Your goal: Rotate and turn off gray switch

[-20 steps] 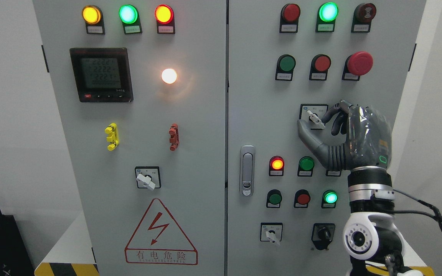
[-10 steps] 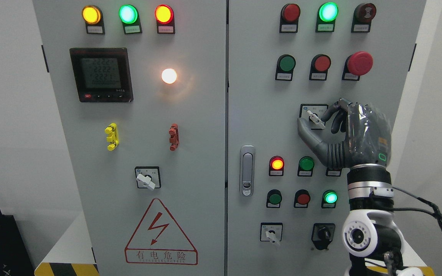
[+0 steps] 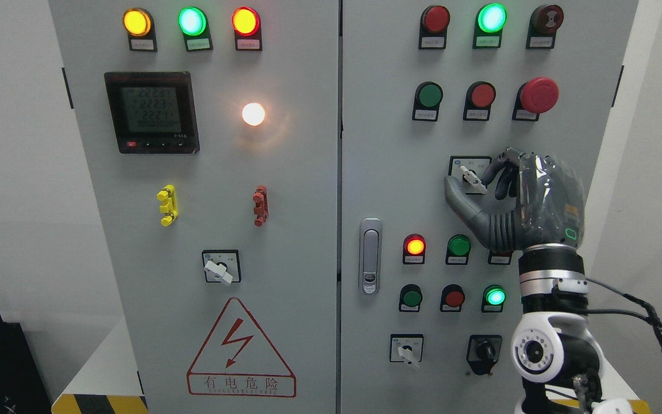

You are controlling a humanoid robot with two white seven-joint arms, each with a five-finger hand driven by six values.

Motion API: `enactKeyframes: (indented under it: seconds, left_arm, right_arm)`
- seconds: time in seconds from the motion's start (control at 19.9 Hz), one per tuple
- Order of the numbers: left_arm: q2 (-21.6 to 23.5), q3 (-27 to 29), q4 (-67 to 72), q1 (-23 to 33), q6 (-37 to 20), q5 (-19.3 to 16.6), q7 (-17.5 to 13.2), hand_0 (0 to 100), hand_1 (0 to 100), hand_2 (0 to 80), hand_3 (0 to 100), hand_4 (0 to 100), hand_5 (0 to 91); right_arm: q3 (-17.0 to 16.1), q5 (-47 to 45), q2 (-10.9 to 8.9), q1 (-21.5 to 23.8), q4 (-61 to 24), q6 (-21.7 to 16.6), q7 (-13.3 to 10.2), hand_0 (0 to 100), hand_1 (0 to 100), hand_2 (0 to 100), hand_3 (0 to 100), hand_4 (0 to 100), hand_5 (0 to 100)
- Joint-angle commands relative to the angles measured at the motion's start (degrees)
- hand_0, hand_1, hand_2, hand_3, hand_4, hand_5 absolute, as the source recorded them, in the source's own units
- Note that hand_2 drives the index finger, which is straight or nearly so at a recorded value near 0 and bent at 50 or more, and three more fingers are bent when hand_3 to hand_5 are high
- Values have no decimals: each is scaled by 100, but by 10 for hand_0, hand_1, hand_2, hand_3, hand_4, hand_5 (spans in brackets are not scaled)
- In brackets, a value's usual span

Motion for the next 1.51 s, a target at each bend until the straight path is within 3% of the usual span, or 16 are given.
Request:
enactKeyframes:
  seconds: [0.0, 0.4, 0.95, 1.45]
  left_arm:
    - [0, -9, 79, 0, 5, 0, 7, 120, 389, 0, 0, 0, 0]
    - [0, -9, 79, 0, 5, 0, -2, 120, 389, 0, 0, 0, 0]
    - [0, -9, 79, 0, 5, 0, -2, 120, 389, 0, 0, 0, 0]
    - [0, -9, 79, 0, 5, 0, -2, 120, 389, 0, 0, 0, 0]
  right_arm:
    - [-147, -2, 1, -28, 75, 8, 1, 105, 437, 676, 914, 912, 1000]
    - [-147, -2, 1, -28, 93, 8, 1, 213, 420, 684, 916, 914, 1000]
    - [-147, -2, 1, -28, 93, 8, 1, 240, 438, 692, 921, 915, 1000]
    - [-147, -2, 10, -28, 93, 8, 1, 336, 417, 707, 933, 917, 1000]
